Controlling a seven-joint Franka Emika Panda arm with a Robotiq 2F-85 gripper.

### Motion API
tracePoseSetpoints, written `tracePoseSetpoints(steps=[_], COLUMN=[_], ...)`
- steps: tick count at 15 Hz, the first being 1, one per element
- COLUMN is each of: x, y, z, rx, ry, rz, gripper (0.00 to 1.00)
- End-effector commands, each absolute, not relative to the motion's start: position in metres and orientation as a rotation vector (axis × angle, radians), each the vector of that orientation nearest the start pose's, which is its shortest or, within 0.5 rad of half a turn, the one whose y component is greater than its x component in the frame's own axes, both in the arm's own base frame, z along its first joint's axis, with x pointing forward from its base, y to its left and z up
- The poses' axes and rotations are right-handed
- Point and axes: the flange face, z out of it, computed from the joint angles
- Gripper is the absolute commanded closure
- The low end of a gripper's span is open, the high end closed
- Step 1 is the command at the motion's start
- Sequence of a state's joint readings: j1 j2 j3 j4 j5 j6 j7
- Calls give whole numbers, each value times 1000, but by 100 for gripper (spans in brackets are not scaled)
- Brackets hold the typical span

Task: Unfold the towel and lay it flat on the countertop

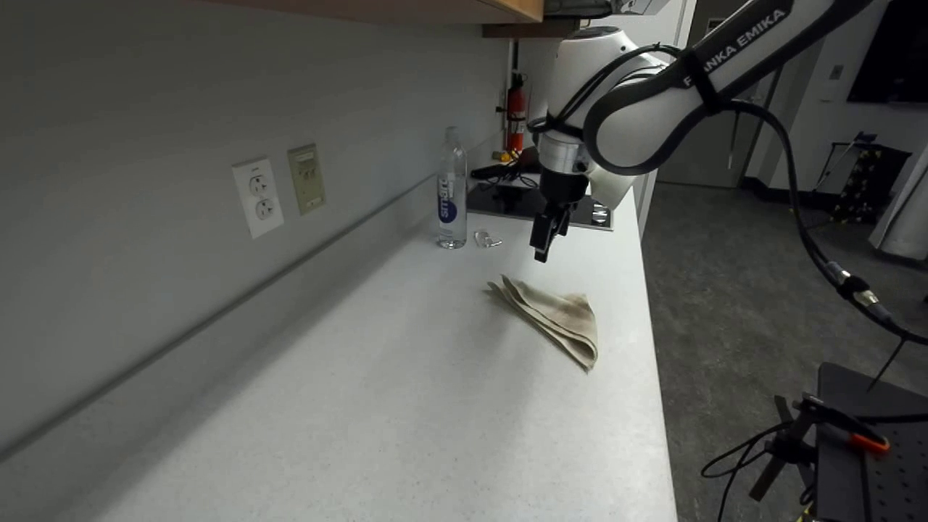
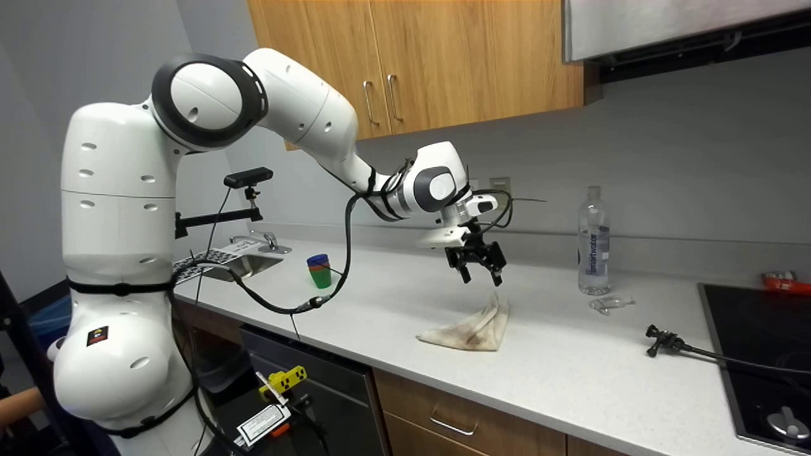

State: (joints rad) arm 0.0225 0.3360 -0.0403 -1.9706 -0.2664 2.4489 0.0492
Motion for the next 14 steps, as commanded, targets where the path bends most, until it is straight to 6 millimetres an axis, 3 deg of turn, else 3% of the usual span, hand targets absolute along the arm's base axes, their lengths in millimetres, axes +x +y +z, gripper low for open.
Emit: tracePoseSetpoints(steps=[1, 4, 5, 8, 14], x=[650, 651, 645, 647, 659], y=[-8, -1, -1, 2, 8], z=[301, 304, 297, 300, 265], rx=[-3308, -3217, -3267, -3239, -3257], ry=[-252, -268, -245, -252, -322], rz=[-247, -228, -222, -231, -295], gripper=[0, 0, 0, 0, 0])
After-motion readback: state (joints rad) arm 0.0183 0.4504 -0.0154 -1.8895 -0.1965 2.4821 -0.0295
